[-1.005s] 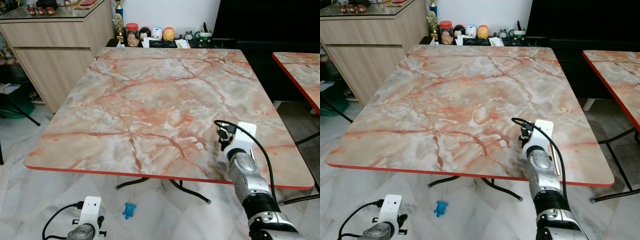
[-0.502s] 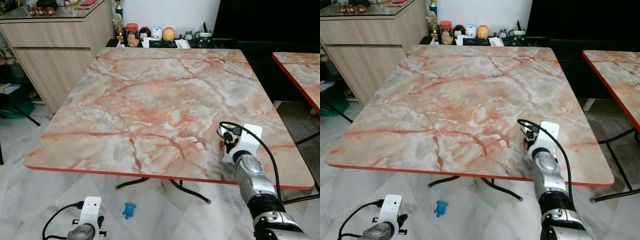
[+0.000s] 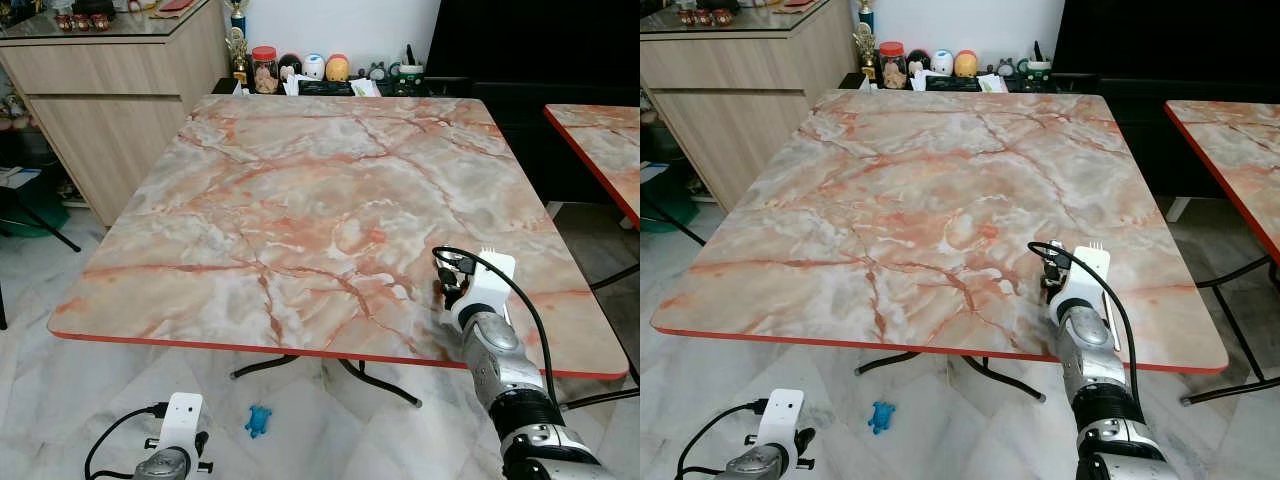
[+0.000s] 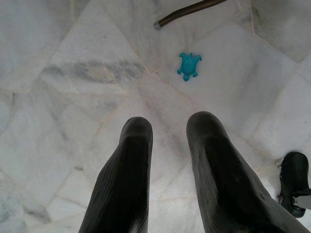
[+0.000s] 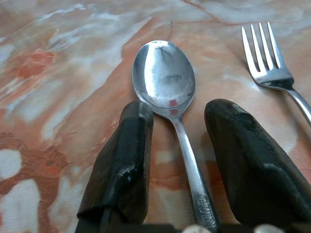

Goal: Setting the table

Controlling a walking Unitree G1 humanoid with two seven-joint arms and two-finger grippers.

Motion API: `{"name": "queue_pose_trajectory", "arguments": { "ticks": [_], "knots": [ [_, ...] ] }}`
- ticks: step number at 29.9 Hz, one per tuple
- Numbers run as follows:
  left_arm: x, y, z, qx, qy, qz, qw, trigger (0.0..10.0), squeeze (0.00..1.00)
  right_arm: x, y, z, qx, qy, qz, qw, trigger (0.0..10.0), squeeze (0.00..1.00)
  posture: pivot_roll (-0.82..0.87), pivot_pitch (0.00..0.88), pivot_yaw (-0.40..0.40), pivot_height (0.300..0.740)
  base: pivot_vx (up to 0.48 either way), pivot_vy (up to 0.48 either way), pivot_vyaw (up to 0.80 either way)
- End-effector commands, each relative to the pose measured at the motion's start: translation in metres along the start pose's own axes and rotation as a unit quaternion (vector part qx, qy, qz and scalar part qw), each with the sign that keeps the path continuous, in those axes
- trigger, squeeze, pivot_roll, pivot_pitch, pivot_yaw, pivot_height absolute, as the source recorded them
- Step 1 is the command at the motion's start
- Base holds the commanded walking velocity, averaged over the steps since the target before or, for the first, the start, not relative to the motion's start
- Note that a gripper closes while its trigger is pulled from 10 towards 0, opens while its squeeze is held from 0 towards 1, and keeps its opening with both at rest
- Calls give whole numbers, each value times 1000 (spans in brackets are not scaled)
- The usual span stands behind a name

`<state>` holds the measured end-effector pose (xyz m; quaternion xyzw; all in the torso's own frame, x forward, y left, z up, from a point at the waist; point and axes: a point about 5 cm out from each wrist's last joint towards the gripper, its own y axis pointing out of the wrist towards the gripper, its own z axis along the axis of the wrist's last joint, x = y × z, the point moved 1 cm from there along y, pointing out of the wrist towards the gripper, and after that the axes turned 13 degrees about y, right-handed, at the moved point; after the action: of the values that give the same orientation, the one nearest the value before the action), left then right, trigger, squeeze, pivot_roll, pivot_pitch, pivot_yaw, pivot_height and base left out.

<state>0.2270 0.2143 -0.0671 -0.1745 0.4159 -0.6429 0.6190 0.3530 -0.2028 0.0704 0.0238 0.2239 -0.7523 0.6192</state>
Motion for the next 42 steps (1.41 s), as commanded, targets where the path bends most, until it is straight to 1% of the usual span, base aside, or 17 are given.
{"name": "queue_pose_trajectory", "arguments": {
  "ticks": [1,22,23,24,25,26,27,29,42],
  "knots": [
    [1,0,-3,-7,4,-1,1000,10000,0,-2,0,0,1,4,4,1000,10000,0,81,0,-1,740,0,0,0],
    [3,-1,-4,-8,2,-3,1000,10000,0,0,-1,-14,-33,-8,3,999,10000,0,84,0,-7,740,0,0,0],
    [3,0,-4,-8,2,-3,1000,10000,0,-2,-1,-16,-37,-12,9,999,9725,0,84,0,-7,740,0,0,0],
    [3,0,-4,-8,2,-3,1000,10000,0,-3,-1,-16,-37,-13,10,999,9725,0,84,0,-7,740,0,0,0],
    [3,-1,-4,-8,2,-3,1000,10000,0,-3,-1,-17,-37,-11,10,999,4667,0,84,0,-6,740,0,0,0],
    [3,-1,-4,-8,2,-3,1000,10000,0,-3,-2,-17,-37,-11,11,999,4667,0,84,0,-6,740,0,0,0],
    [3,-1,-4,-8,2,-3,1000,10000,0,-4,-2,-17,-38,-11,11,999,157,0,84,0,-5,740,0,0,0],
    [3,-1,-4,-8,3,-3,1000,10000,0,-5,-2,-18,-38,-11,13,999,0,0,84,0,-5,740,0,0,0],
    [3,-1,-4,-6,2,-4,1000,10000,0,-7,-3,-22,-45,-17,23,999,0,0,86,0,-7,740,0,0,0]
  ]
}}
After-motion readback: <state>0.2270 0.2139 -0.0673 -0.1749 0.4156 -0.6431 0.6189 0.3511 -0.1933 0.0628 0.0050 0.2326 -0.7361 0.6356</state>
